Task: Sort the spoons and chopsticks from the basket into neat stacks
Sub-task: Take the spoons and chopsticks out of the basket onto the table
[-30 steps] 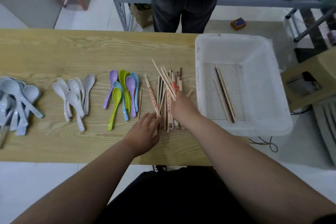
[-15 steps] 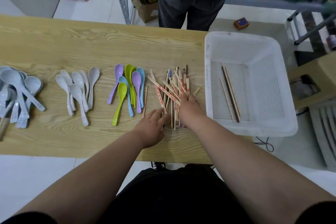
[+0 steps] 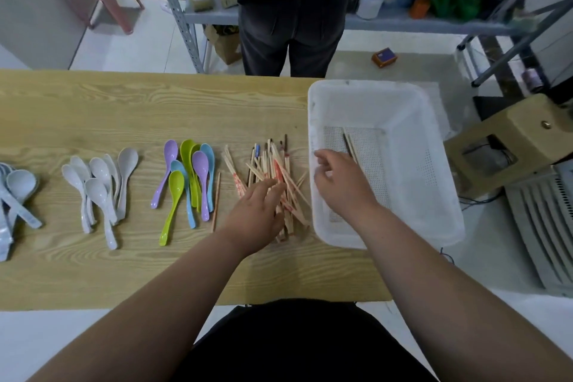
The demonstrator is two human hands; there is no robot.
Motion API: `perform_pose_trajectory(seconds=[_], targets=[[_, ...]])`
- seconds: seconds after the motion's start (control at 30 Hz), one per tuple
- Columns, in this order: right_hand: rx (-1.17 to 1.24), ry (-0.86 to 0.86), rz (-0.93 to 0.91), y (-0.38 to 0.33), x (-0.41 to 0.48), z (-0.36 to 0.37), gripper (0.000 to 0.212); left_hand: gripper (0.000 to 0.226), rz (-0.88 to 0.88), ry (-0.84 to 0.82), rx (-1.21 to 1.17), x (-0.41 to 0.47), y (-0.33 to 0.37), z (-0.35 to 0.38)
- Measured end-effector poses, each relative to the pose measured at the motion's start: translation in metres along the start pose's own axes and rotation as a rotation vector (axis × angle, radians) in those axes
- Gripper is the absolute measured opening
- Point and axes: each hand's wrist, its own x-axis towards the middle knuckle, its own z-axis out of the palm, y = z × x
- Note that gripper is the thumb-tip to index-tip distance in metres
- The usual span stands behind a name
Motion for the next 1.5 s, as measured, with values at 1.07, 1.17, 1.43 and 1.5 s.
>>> perform_pose_trajectory(seconds=[1.07,1.17,1.43,1.5], targets=[[-0.477,-0.126,-0.381,0.214,-0.018,-0.084,0.037,0.030,-0.777,-0.526,0.127,0.195,0.183,0.121],[-0.475,-0.139,-0.394,0.216,-0.018,-0.081,0.037,0.026,-0.802,-0.482,0.107,0.187,0.182,0.125],[-0.442,-0.186,-0.352,0.210,-0.014,-0.086,0.027,0.014,-0.829,-0.256,-0.261,0.174,0.178,0.102],[-0.406,-0.240,-0.293,0.201,-0.012,-0.085,0.029,0.016,-0.796,-0.148,-0.431,0.161,0.174,0.081]])
